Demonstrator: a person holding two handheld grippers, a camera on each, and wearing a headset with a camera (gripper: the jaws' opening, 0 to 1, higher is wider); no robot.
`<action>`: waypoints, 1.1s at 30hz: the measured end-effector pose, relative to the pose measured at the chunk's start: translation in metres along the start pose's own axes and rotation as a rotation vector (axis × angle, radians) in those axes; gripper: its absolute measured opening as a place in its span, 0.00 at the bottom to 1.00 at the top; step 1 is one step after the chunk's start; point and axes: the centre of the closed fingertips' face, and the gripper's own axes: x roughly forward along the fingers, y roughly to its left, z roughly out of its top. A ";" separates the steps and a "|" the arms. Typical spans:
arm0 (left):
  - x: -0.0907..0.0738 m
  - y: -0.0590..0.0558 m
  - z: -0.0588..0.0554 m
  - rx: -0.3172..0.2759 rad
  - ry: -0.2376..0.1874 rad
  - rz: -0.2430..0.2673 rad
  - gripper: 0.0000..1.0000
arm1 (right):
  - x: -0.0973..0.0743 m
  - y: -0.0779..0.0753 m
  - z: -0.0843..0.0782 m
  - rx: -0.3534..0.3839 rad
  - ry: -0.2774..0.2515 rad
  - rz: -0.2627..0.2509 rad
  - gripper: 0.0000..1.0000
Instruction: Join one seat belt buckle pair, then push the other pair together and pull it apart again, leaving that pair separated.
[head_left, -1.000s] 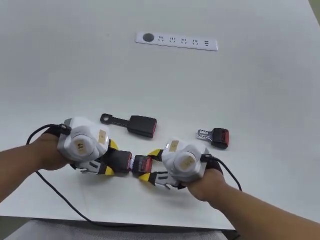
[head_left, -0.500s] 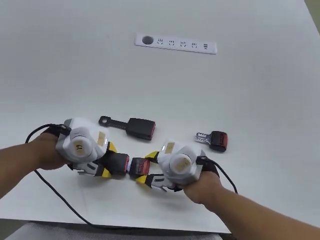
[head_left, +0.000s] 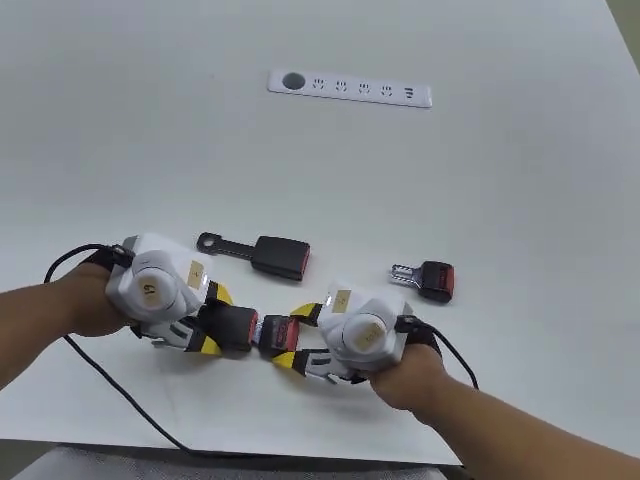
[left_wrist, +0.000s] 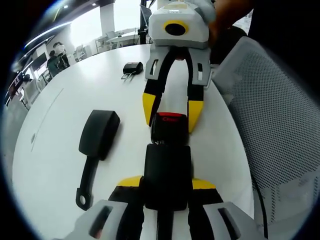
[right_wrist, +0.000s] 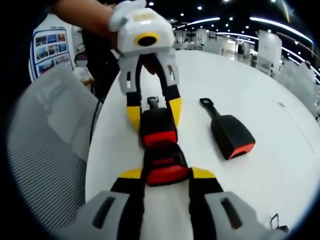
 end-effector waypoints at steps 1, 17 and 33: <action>0.000 0.000 0.000 0.002 -0.002 -0.001 0.34 | 0.000 0.000 0.000 -0.008 0.000 0.001 0.33; -0.002 0.002 0.000 -0.011 -0.084 -0.018 0.33 | -0.002 0.000 -0.001 -0.022 -0.052 0.004 0.32; -0.004 0.001 0.004 -0.023 -0.126 -0.027 0.33 | -0.003 0.000 0.000 -0.043 -0.067 -0.002 0.32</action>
